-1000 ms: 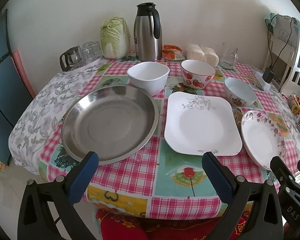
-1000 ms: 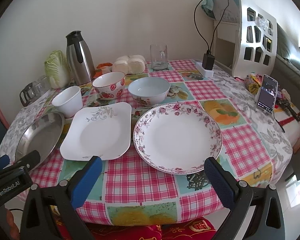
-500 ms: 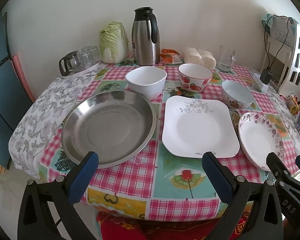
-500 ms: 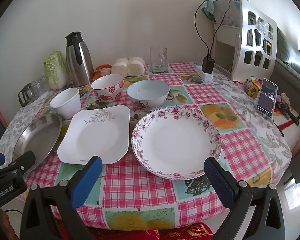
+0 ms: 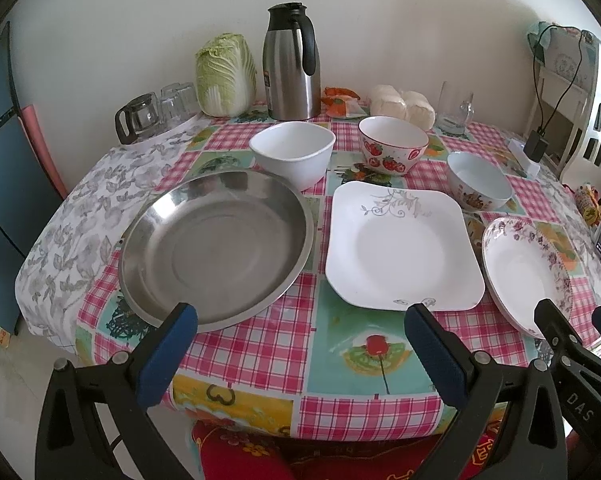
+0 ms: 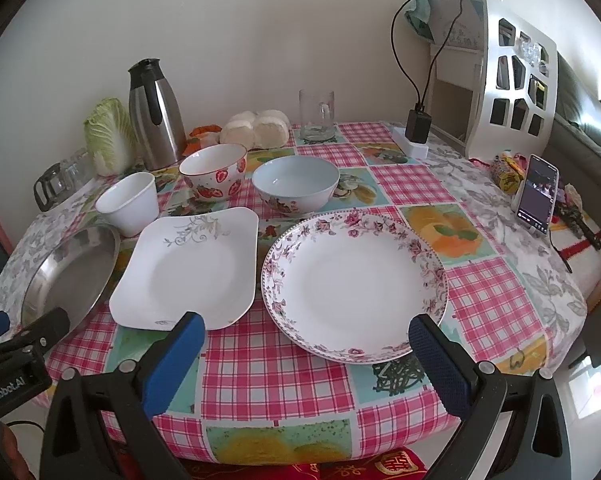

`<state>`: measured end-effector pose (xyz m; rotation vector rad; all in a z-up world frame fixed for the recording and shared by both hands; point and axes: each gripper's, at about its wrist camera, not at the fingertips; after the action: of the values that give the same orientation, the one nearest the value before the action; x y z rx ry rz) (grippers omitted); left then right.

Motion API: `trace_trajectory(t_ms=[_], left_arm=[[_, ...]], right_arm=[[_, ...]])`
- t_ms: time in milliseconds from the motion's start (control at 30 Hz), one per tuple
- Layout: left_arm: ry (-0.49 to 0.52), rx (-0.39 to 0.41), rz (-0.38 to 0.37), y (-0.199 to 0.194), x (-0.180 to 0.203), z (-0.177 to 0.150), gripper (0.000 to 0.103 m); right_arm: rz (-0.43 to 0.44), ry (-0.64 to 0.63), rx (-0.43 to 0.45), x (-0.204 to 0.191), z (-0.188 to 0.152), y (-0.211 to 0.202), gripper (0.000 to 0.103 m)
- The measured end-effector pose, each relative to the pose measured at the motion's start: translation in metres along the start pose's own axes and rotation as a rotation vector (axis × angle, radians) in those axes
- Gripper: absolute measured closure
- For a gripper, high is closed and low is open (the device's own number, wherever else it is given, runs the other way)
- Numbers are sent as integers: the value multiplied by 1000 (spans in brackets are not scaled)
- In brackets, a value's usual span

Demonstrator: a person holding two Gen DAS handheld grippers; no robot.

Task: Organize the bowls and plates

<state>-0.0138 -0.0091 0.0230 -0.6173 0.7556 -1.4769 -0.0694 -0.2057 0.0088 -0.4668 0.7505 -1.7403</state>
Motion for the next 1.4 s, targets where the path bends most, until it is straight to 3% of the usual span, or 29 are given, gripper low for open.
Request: trace_trajectory(t_ms=[1200, 1400], left_arm=[[-12, 1, 3, 1, -4, 0, 0], [-18, 2, 6, 4, -7, 17, 0]], right_arm=[[-11, -8, -16, 0, -2, 5, 0], [18, 30, -19, 3, 4, 8, 0]])
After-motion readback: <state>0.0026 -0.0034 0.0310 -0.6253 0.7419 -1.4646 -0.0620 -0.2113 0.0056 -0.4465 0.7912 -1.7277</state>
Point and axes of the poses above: each gripper's, at about its wrist camera, not at the fingertips, and y roughly the way its jaws point, x to its right, z to its top, and after that the axes turned 2 degrees about z, right-handed
